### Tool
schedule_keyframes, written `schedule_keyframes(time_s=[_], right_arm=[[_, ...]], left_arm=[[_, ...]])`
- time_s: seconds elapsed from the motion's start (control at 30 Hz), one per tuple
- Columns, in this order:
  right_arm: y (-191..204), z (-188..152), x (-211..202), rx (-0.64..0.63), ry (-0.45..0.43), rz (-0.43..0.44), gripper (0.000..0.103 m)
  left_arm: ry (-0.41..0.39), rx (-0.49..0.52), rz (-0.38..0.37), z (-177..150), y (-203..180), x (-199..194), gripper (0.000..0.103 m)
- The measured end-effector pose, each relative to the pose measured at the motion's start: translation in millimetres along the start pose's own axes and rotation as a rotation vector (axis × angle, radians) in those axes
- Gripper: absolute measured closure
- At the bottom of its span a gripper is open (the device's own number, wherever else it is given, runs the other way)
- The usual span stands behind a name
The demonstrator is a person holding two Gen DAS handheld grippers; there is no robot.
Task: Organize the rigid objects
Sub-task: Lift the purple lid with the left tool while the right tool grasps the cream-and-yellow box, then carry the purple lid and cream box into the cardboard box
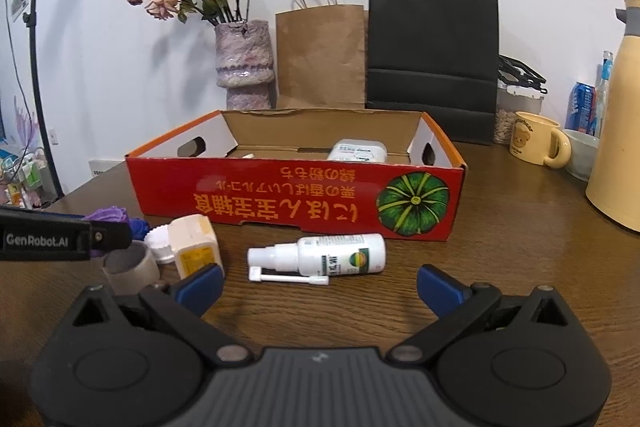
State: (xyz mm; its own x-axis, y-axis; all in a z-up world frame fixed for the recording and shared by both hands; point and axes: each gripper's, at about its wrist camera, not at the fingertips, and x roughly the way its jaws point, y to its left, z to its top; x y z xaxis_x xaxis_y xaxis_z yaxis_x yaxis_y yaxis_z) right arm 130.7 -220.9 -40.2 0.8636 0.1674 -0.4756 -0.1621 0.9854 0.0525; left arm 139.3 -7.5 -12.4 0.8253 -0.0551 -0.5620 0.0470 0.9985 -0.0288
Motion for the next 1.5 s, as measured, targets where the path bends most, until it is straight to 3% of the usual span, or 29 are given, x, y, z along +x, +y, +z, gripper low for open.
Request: schedule_keyframes(time_s=[0.33, 0.5, 0.7, 1.17, 1.5], right_arm=[[23.6, 5.6, 4.4, -0.05, -0.019, 0.048, 0.0], [40.5, 11.4, 9.4, -0.093, -0.021, 0.086, 0.006], [58.8, 19.5, 23.2, -0.136, 0.002, 0.129, 0.02], [70.3, 24.6, 62.8, -0.111, 0.114, 0.185, 0.067], [67.9, 22.9, 62.6, -0.103, 0.102, 0.183, 0.072]], left_arm=[[-0.011, -0.033, 0.042, 2.3, 26.6, 0.1, 0.047], [-0.016, -0.045, 0.062, 2.6, 38.9, 0.9, 0.047], [-0.015, -0.056, 0.078, 1.7, 49.0, 4.2, 0.047], [0.0, -0.079, 0.083, -0.3, 60.6, 14.0, 0.047], [0.004, -0.074, 0.086, -0.2, 59.9, 13.7, 0.047]])
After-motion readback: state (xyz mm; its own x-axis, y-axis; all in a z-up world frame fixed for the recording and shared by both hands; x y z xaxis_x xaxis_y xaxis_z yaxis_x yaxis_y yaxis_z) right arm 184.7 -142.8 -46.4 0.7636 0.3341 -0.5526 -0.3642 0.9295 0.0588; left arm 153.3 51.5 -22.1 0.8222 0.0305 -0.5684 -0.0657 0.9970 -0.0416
